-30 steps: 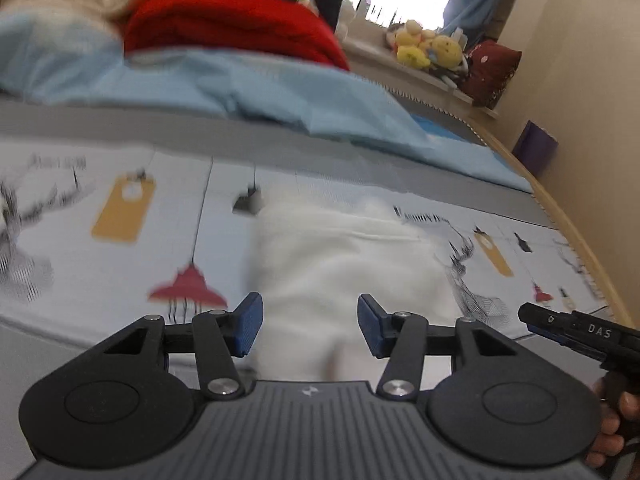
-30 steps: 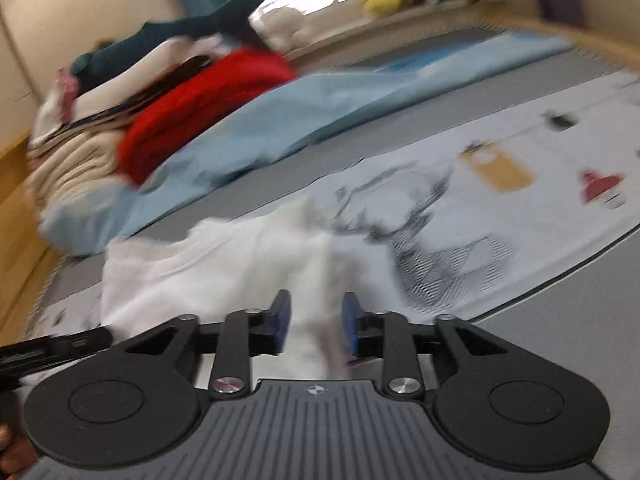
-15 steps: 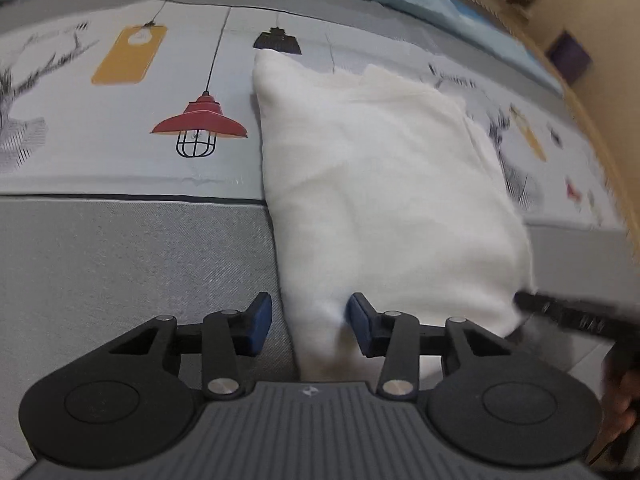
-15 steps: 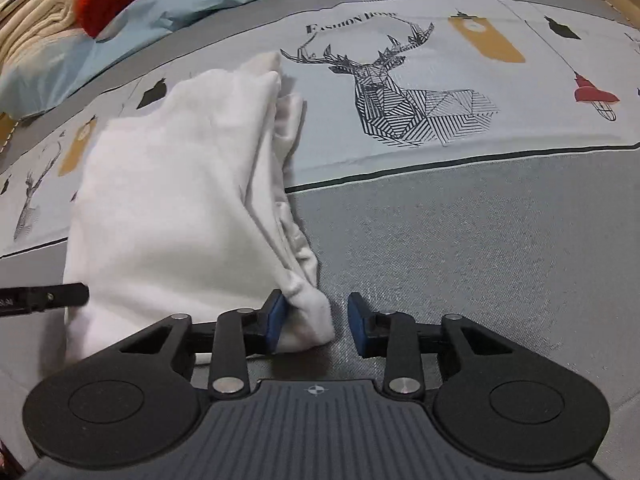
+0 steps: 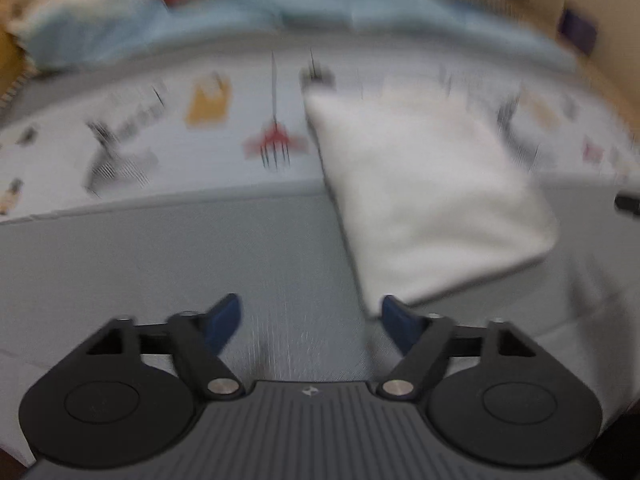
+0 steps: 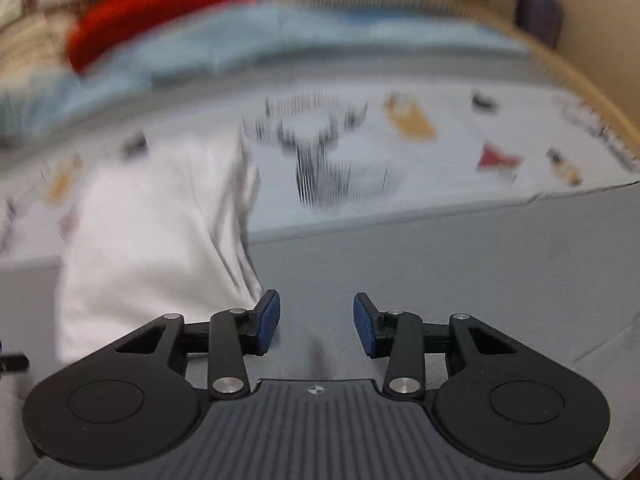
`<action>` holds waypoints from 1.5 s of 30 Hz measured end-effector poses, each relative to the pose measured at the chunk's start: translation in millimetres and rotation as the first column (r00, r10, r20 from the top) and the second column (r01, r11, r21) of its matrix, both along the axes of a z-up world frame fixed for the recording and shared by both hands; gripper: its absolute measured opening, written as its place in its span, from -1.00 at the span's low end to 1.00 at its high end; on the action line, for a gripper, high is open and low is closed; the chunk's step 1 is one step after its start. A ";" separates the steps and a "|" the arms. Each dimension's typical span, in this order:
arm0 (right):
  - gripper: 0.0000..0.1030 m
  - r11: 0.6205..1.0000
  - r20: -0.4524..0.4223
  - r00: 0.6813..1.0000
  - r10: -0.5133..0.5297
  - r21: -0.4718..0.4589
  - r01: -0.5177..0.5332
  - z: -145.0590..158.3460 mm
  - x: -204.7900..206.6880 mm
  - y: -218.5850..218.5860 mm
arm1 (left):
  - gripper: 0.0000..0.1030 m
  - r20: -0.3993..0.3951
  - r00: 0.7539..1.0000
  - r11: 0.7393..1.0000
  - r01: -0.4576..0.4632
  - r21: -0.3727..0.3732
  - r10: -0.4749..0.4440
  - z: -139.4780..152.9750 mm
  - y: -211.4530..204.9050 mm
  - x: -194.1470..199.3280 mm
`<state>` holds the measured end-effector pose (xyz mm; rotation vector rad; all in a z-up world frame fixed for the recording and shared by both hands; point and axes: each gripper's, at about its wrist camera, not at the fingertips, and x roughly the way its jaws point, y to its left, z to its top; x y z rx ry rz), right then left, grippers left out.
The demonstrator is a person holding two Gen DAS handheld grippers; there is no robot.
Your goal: Fold small clothes
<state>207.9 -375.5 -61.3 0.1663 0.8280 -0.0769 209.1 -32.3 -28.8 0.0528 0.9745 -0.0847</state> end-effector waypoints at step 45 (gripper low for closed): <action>0.63 0.981 0.241 0.955 0.173 -0.124 -0.146 33.9 -154.8 83.9 | 0.98 0.167 0.981 0.992 -0.081 -0.099 0.097 12.8 -58.9 -112.6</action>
